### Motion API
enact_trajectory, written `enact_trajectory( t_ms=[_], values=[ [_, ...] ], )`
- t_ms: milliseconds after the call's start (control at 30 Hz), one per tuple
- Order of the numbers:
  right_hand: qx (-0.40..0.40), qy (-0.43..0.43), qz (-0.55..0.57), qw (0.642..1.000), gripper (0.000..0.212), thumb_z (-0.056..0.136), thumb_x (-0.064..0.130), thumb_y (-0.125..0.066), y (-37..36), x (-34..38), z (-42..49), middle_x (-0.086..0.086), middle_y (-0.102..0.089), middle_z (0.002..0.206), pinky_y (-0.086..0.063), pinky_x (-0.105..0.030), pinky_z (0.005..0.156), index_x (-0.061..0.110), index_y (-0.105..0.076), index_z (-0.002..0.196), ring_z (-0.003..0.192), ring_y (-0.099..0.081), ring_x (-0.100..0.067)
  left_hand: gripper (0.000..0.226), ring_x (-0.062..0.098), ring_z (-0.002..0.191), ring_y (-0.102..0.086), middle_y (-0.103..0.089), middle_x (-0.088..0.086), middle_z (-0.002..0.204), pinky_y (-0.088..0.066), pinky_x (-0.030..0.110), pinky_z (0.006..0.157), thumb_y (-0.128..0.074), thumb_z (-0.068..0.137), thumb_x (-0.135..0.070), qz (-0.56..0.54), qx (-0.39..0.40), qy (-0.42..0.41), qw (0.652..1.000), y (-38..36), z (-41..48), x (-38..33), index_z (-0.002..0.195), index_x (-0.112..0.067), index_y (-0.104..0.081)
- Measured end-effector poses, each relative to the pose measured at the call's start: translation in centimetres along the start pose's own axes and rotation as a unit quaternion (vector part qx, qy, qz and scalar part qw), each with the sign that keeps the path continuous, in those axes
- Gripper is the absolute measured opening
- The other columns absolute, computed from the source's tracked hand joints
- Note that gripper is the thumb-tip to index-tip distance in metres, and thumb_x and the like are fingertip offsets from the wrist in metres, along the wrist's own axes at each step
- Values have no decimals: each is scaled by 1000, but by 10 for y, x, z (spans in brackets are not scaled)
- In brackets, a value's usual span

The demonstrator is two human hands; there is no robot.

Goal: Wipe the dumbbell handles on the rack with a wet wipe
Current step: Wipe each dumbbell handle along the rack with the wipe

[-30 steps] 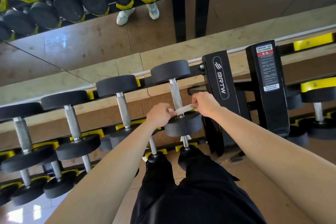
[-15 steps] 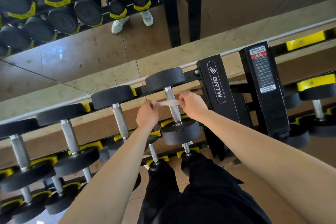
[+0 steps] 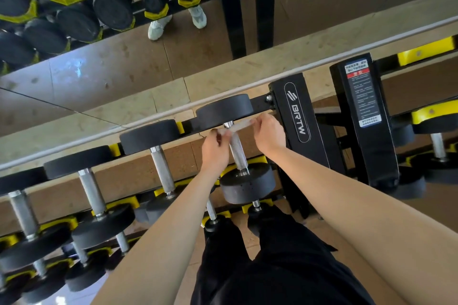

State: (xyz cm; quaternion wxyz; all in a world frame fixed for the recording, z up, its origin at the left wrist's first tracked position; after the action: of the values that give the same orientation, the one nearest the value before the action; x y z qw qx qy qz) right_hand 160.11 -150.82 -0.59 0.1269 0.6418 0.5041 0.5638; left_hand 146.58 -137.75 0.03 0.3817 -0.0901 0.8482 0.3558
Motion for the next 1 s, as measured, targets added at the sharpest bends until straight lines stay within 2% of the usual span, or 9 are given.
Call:
enact_trajectory(
  t_ms=[100, 233, 333, 467, 633, 767, 833, 933, 1000],
  values=[
    [15, -20, 29, 999, 29, 105, 34, -45, -8, 4, 3, -1, -59, 86, -38, -30, 63, 12, -55, 90, 76, -58, -20, 21, 14, 85, -63, -65, -2, 92, -53, 30, 76, -52, 103, -38, 2, -40, -2, 999, 5, 3, 1, 102, -19, -61],
    [67, 48, 43, 996, 32, 104, 36, -47, -21, 35, -7, 1, -58, 74, -32, -21, 49, 10, -60, 91, 61, -52, -10, 23, 15, 93, -64, -65, -5, 94, -47, 32, 81, -49, 104, -37, -91, -132, 133, 978, 20, 8, 27, 103, -19, -63],
    [45, 6, 21, 999, 38, 104, 41, -44, -18, 25, -5, 2, -56, 73, -30, -23, 49, 12, -57, 84, 60, -49, -11, 18, 14, 91, -62, -66, -4, 95, -43, 32, 82, -53, 103, -34, -154, -80, 155, 973, 7, 11, 20, 98, -22, -64],
    [51, -52, 34, 997, 40, 105, 40, -42, -20, 12, -3, 1, -57, 71, -33, -28, 54, 10, -58, 82, 65, -55, -18, 19, 15, 89, -64, -68, 1, 94, -51, 32, 82, -52, 103, -35, -159, -46, 110, 980, -5, 7, 13, 96, -21, -63],
    [75, 50, 64, 994, 34, 103, 28, -49, -20, 39, -15, 8, -49, 66, -28, -19, 51, 21, -47, 70, 60, -46, -2, 27, 21, 102, -65, -69, 2, 103, -49, 34, 86, -55, 102, -35, -120, -89, 170, 974, 7, 9, 44, 111, -13, -67],
    [62, -6, 1, 998, 33, 105, 35, -47, -7, 7, -6, 6, -54, 70, -30, -21, 50, 14, -56, 81, 60, -48, -4, 18, 12, 90, -63, -67, -3, 95, -46, 26, 78, -54, 102, -36, -136, -35, 95, 986, -1, 9, 18, 100, -21, -65],
    [75, -18, -3, 997, 32, 105, 36, -46, -7, 1, -8, 7, -54, 70, -31, -22, 49, 15, -57, 84, 59, -49, -4, 16, 9, 86, -62, -67, -5, 93, -44, 24, 72, -55, 102, -38, -89, -32, 56, 994, 3, 7, 13, 99, -25, -64],
    [142, 56, 30, 988, 32, 104, 34, -49, -19, 25, -22, 6, -54, 68, -32, -20, 52, 21, -54, 76, 57, -49, -6, 31, 10, 85, -61, -69, -1, 104, -42, 25, 68, -55, 101, -39, -23, -52, 116, 992, 17, 4, 44, 119, -16, -66],
    [157, 91, 6, 983, 37, 104, 33, -50, -18, 32, -27, 7, -50, 64, -30, -18, 50, 26, -46, 67, 54, -45, -6, 32, 9, 78, -60, -69, 1, 102, -42, 23, 63, -56, 101, -37, 0, -10, 128, 992, 14, 1, 58, 120, -14, -67]
  ],
)
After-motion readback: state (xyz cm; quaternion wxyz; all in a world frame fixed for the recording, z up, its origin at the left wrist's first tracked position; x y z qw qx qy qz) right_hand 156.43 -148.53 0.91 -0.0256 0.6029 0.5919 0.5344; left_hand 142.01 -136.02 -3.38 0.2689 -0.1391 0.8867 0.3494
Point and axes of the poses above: each hand's wrist, its own z-axis towards the middle knuckle, its own y-axis out of the back of the hand, x = y × z, the point moved 7 cm from there along z, towards the middle knuckle
